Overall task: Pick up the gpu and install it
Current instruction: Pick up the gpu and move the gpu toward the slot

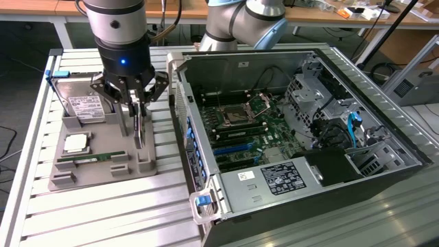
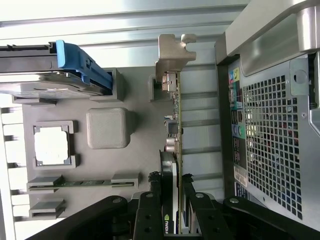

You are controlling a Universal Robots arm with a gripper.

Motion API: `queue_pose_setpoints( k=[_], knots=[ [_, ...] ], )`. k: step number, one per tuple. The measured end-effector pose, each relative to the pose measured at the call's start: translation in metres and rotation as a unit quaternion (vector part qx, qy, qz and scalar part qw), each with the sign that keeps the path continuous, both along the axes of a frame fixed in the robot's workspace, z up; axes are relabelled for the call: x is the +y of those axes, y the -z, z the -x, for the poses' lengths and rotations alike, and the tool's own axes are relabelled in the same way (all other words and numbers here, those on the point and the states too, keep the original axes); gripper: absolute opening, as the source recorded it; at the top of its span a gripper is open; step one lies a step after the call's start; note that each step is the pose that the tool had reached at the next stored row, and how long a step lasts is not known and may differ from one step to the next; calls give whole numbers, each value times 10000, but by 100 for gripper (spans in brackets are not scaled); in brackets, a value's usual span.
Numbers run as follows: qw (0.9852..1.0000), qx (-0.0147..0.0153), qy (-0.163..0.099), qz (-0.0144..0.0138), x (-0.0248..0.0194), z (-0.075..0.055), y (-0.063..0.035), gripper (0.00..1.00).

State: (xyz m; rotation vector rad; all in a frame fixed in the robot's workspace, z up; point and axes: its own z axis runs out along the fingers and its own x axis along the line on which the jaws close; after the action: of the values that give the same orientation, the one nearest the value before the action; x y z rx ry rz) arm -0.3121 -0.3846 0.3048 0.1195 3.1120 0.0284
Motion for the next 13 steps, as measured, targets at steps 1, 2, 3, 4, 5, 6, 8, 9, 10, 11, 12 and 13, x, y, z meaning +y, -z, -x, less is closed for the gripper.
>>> queue_pose_setpoints(
  k=[1, 2, 3, 4, 5, 6, 8, 9, 10, 11, 12, 13],
  knots=[
    [10000, 0, 0, 0, 0, 0, -2, 27],
    [10000, 0, 0, 0, 0, 0, -6, 27],
    [10000, 0, 0, 0, 0, 0, -9, 27],
    [10000, 0, 0, 0, 0, 0, -12, 27],
    [10000, 0, 0, 0, 0, 0, -14, 27],
    [10000, 0, 0, 0, 0, 0, -17, 27],
    [10000, 0, 0, 0, 0, 0, -21, 27],
    [10000, 0, 0, 0, 0, 0, -23, 27],
    [10000, 0, 0, 0, 0, 0, -30, 27],
    [10000, 0, 0, 0, 0, 0, -36, 27],
    [10000, 0, 0, 0, 0, 0, -38, 27],
    [10000, 0, 0, 0, 0, 0, -41, 27]
  ],
)
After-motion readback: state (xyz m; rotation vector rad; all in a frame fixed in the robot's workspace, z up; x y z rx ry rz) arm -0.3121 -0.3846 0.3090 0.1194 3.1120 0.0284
